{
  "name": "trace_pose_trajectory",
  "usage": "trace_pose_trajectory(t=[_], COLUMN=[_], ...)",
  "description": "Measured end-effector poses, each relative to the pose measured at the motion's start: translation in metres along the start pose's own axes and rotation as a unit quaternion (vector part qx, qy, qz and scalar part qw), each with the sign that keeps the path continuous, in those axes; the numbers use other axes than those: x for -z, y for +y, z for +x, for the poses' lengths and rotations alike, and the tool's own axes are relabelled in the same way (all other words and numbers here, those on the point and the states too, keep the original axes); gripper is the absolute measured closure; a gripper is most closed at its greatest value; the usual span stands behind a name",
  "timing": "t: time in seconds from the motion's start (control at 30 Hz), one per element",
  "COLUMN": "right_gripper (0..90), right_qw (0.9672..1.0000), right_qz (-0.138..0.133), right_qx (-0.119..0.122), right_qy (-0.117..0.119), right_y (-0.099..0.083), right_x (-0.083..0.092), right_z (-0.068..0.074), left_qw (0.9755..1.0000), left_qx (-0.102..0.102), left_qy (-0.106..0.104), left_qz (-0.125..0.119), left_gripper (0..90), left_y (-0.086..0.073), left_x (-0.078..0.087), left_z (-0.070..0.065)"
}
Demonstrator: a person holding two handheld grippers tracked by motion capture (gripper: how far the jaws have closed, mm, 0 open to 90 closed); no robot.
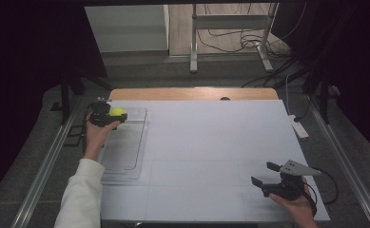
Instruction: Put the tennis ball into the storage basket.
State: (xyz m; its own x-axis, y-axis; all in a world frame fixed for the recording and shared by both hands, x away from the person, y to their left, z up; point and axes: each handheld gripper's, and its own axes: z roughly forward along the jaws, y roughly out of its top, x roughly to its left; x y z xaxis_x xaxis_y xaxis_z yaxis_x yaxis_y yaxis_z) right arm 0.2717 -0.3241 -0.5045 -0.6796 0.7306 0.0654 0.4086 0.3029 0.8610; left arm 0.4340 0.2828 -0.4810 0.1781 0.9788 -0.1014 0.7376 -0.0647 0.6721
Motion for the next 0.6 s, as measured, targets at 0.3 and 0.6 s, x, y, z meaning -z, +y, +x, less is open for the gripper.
trace_pose_trajectory(t=[0.3,0.6], right_gripper=[12.6,12.6], right_qw=[1.0,1.0], right_qz=[0.001,0.001], right_qx=[0.001,0.001], right_qy=[-0.001,-0.001], right_y=[0.0,0.0], right_x=[0.0,0.0], right_z=[0.0,0.0], left_qw=[0.9999,0.9992], left_qx=[-0.004,-0.014], left_qy=[-0.001,0.008], left_qz=[0.016,0.037], left_gripper=[26.6,26.5], left_y=[-0.002,-0.004], left_x=[-0.005,-0.012], left_z=[-0.001,-0.003])
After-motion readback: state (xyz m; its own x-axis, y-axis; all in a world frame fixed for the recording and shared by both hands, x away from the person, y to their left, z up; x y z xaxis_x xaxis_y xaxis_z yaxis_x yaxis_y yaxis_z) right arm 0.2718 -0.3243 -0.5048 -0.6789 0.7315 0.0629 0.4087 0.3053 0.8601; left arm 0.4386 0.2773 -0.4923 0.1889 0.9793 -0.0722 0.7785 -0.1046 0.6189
